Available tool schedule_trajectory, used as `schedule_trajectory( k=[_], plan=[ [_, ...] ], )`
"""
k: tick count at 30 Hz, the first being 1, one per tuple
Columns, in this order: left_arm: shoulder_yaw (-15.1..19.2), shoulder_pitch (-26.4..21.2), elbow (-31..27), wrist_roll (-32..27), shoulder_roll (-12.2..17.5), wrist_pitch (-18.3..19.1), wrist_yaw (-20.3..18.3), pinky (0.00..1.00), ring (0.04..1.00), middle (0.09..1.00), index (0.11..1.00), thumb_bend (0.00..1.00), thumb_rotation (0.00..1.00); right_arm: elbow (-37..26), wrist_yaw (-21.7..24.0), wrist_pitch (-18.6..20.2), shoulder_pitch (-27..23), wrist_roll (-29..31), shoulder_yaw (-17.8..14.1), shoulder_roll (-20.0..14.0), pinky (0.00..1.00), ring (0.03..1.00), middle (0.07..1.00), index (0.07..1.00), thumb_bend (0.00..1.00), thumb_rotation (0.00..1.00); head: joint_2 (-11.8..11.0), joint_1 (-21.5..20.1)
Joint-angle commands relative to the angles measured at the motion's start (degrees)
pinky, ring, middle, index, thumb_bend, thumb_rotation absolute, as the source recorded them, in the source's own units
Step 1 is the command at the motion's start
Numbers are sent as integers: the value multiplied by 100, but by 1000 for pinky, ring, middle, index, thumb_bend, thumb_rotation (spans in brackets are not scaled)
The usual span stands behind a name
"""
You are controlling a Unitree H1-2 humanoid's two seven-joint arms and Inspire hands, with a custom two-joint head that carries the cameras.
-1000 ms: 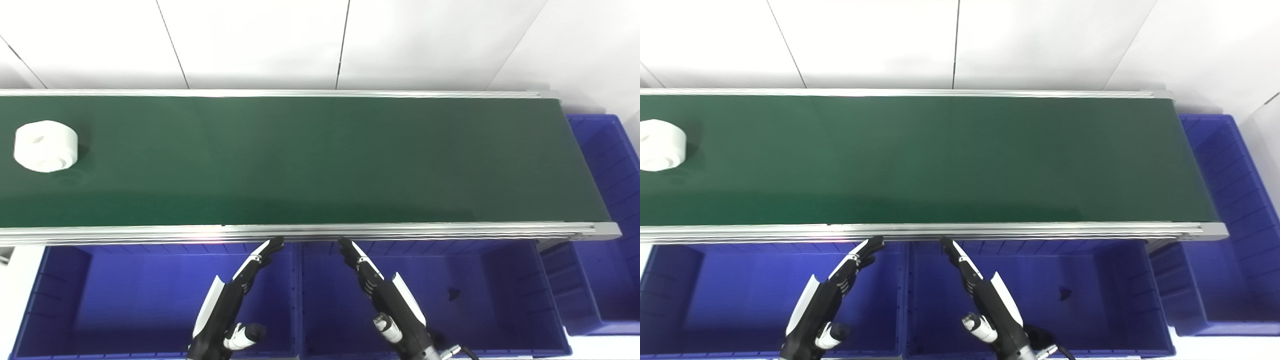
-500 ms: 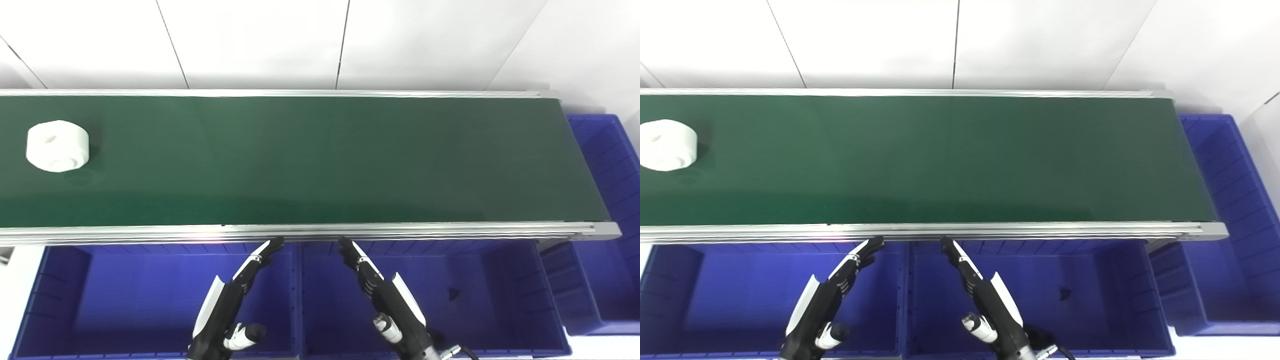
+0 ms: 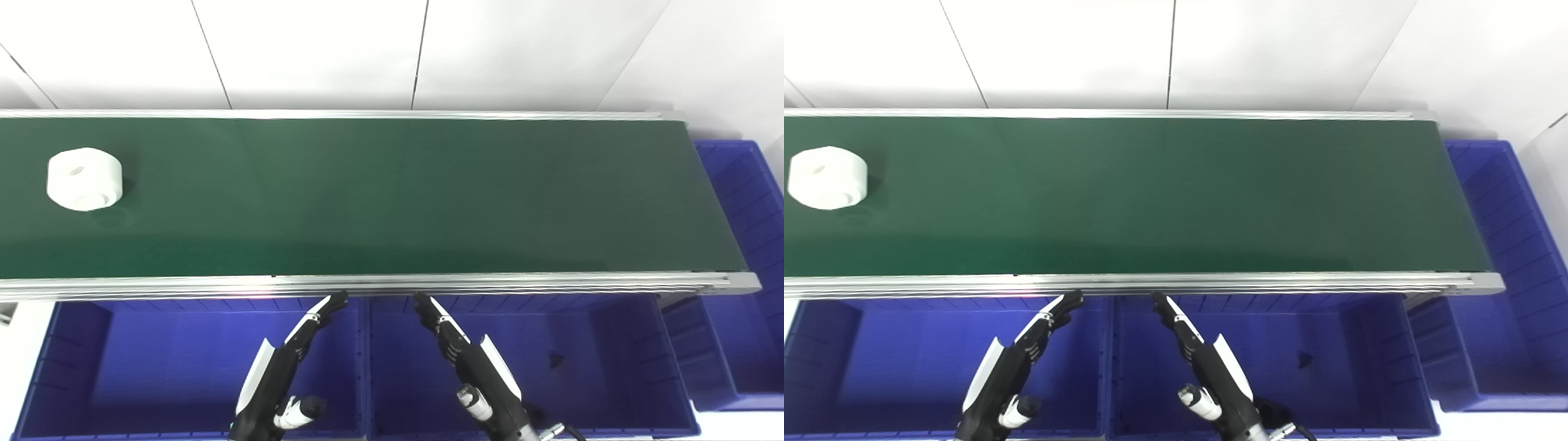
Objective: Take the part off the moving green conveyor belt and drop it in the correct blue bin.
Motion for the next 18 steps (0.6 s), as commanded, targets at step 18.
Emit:
schedule_trajectory(
  k=[18],
  plan=[
    [-401, -233, 641, 145, 103, -267, 556, 881, 916, 882, 862, 1000, 1000, 506, 68, -340, -97, 175, -39, -62, 979, 990, 988, 968, 1000, 1000, -1117, 839]
  ],
)
